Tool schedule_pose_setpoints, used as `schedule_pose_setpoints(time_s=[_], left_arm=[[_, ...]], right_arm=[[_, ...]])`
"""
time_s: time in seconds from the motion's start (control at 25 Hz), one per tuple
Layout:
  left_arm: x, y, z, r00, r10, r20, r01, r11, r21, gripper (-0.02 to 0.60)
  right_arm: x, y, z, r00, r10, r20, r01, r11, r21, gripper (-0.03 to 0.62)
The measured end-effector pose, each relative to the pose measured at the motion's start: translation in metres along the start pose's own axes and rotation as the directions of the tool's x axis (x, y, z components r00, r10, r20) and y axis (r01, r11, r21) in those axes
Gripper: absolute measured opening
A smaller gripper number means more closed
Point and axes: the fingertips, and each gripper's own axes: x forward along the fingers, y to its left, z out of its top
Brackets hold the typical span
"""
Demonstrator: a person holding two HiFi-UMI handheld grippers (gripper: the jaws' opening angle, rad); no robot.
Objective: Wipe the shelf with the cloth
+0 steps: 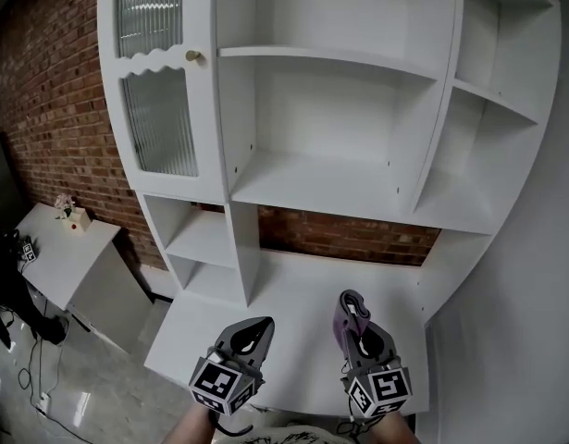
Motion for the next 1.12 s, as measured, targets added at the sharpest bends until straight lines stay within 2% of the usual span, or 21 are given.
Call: schedule_pose_setpoints(time_s=[0.12, 0.2, 0.36, 0.44, 0.52, 0.64, 0.8, 0.92, 1.12], left_arm=[[0.024, 0.01, -0.004, 0.999, 0.016, -0.042, -0.016, 1.0, -0.001, 0.005], [0.037, 0.019, 0.003, 0.999, 0.026, -0.031, -0.025, 1.0, 0.019, 0.005], [0.057, 0.039, 0.021, 1.0, 0.024, -0.001, -0.024, 0.994, 0.108, 0.005], [0.065, 0.048, 0.027, 1.0, 0.005, 0.014, -0.007, 0.993, 0.114, 0.005], [0.071, 0.059, 0.031, 1.0, -0.014, 0.024, 0.012, 0.994, 0.105, 0.005], [0.077, 0.078, 0.039, 0.999, -0.026, 0.036, 0.022, 0.994, 0.108, 0.005], [0.082, 0.106, 0.051, 0.998, -0.036, 0.055, 0.029, 0.991, 0.127, 0.005], [0.08, 0.13, 0.059, 0.998, -0.013, 0.058, 0.005, 0.99, 0.143, 0.005], [0.077, 0.159, 0.063, 0.998, 0.02, 0.06, -0.026, 0.995, 0.093, 0.005]], right_arm=[[0.019, -0.018, 0.011, 1.0, 0.013, 0.023, -0.012, 1.0, -0.012, 0.075], [0.031, -0.023, 0.024, 0.998, 0.026, 0.051, -0.024, 0.999, -0.039, 0.075], [0.062, -0.02, 0.042, 0.997, 0.046, 0.066, -0.038, 0.993, -0.11, 0.075], [0.075, -0.017, 0.045, 0.998, 0.029, 0.064, -0.02, 0.991, -0.131, 0.075], [0.087, -0.013, 0.048, 0.997, 0.015, 0.07, -0.006, 0.992, -0.126, 0.075], [0.105, 0.001, 0.065, 0.994, 0.056, 0.092, -0.048, 0.995, -0.089, 0.074], [0.141, 0.014, 0.115, 0.985, 0.097, 0.143, -0.085, 0.993, -0.085, 0.074], [0.174, 0.028, 0.159, 0.975, 0.14, 0.17, -0.128, 0.988, -0.081, 0.074], [0.23, 0.04, 0.226, 0.969, 0.144, 0.201, -0.116, 0.983, -0.144, 0.074]])
